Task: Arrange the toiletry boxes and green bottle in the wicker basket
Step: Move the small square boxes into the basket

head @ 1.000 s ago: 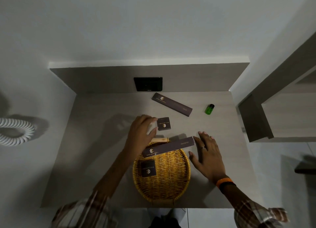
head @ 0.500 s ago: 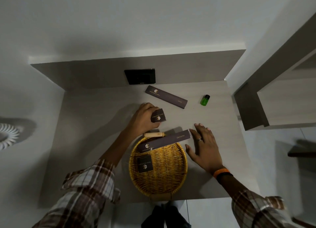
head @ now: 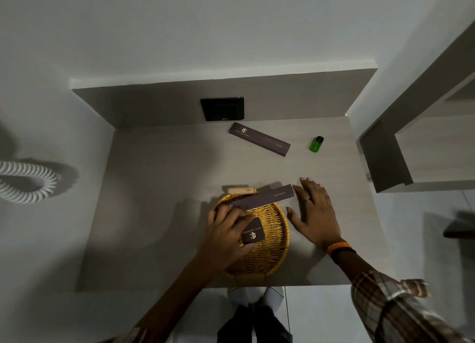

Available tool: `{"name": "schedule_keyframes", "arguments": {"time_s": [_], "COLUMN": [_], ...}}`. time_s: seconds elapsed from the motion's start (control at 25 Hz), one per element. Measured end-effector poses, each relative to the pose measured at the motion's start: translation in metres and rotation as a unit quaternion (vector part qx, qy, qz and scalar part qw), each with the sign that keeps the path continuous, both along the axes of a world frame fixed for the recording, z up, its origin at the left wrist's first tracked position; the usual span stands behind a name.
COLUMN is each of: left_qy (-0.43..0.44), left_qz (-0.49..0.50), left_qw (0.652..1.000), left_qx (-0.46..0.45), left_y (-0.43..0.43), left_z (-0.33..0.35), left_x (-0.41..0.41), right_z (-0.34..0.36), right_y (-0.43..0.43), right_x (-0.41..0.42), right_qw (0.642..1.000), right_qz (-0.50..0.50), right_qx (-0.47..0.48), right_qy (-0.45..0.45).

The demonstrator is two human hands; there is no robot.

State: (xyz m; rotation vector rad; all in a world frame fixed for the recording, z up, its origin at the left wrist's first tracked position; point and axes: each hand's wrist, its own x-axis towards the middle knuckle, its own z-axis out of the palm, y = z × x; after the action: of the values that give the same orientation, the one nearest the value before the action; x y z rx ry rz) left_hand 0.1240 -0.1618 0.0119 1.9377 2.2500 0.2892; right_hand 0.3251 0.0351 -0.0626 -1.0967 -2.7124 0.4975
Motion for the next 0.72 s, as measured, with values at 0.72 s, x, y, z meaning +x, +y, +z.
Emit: {"name": "schedule_keyframes", "arguments": {"time_s": [0.72], "left_qy": [0.031], "left_qz": [0.105], "left_qw": [0.978], "left_qx": [0.18], "left_y": [0.013], "left_z": [0.025], "left_x": [-0.019], "right_z": [0.002], "right_y": [-0.001], "right_x": [0.001], "right_qw": [1.0], "right_qz": [0.001], "right_qx": [-0.005], "right_qy": [0.003]}}
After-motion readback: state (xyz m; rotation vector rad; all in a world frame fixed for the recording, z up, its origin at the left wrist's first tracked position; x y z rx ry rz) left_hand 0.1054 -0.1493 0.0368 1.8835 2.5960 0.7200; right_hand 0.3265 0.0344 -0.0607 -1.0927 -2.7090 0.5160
